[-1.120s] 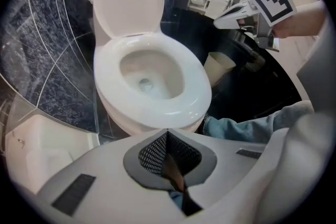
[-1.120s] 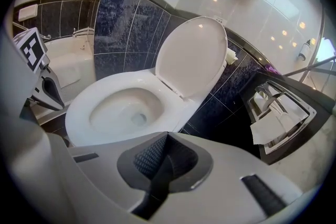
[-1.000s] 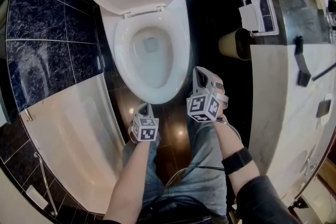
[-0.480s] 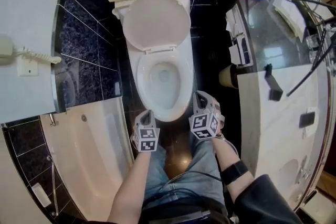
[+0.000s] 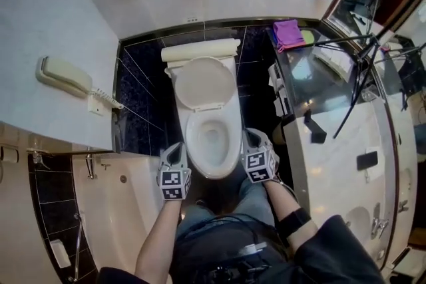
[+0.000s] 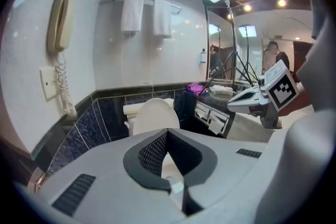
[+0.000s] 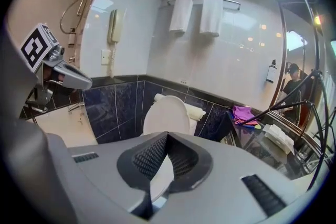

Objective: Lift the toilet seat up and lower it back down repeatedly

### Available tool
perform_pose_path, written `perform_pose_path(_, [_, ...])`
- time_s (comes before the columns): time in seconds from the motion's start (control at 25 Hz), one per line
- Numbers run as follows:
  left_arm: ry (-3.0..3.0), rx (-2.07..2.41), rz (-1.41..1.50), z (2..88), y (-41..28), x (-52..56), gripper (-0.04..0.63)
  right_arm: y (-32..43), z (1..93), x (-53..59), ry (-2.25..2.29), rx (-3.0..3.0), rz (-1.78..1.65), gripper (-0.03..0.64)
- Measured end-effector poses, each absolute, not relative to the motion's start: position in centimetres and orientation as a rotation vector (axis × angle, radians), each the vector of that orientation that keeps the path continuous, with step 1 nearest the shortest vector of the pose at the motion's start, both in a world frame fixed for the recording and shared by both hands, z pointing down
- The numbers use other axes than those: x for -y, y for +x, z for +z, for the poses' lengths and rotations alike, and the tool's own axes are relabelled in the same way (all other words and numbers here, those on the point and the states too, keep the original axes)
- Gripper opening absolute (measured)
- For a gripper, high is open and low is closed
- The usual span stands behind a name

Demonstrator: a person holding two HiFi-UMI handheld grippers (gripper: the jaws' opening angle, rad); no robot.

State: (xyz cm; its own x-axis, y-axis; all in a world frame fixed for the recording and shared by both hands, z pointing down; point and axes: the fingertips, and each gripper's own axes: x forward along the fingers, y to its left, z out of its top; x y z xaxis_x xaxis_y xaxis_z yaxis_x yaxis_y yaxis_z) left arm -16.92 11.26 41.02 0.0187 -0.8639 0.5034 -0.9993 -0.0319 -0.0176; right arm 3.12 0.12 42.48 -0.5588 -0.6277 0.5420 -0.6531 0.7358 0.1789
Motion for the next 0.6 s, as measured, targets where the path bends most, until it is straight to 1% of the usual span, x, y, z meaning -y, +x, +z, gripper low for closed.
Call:
perform_pose_path(0.28, [2.004,1.996,0.448,33.0,-17.5,-11.4,0.0,4.8,35.2,0.0,1.05,2.45,0.123,0.018])
perform_pose_path(0.48, [2.022,2.032,0.386,30.6,-17.3,-12.0,0.0,6.2,34.1,-0.8,1.055,2.475,0.174,0.018])
perform_pose_path(0.6, [2.042,2.028,0.4,30.1,-16.9,-12.5,0.0,6.8,34.5,-1.5,1.056,2.465,0.192,0.018])
